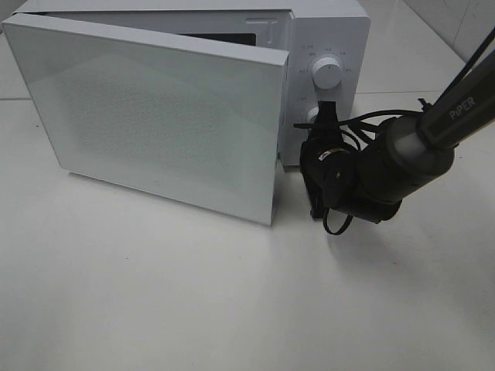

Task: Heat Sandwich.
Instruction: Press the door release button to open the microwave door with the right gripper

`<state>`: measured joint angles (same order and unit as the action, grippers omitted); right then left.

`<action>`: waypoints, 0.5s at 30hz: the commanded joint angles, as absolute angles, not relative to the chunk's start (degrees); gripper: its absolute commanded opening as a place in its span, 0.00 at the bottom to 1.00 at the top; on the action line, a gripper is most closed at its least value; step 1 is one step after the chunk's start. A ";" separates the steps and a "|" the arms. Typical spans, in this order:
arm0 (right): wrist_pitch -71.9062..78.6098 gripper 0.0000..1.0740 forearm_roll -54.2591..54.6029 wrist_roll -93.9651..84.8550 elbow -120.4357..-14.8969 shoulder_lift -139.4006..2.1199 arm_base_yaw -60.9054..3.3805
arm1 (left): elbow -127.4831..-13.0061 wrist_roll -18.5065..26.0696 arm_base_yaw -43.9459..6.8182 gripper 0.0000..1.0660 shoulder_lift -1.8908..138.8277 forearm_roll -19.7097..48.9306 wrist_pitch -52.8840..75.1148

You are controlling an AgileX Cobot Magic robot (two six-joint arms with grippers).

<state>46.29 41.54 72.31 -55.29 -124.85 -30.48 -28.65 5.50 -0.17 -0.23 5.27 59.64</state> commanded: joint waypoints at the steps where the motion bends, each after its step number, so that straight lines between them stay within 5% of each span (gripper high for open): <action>1: 59.30 0.00 36.10 70.87 -61.65 -124.79 -27.39 | -28.42 5.33 -0.06 0.93 -1.43 5.56 59.36; 15: 56.78 0.00 35.29 71.16 -61.36 -124.79 -27.39 | -28.42 5.33 -0.06 0.93 -1.43 5.56 59.36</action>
<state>45.44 41.77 71.51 -55.46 -124.85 -30.42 -28.65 5.50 -0.17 -0.23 5.27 59.64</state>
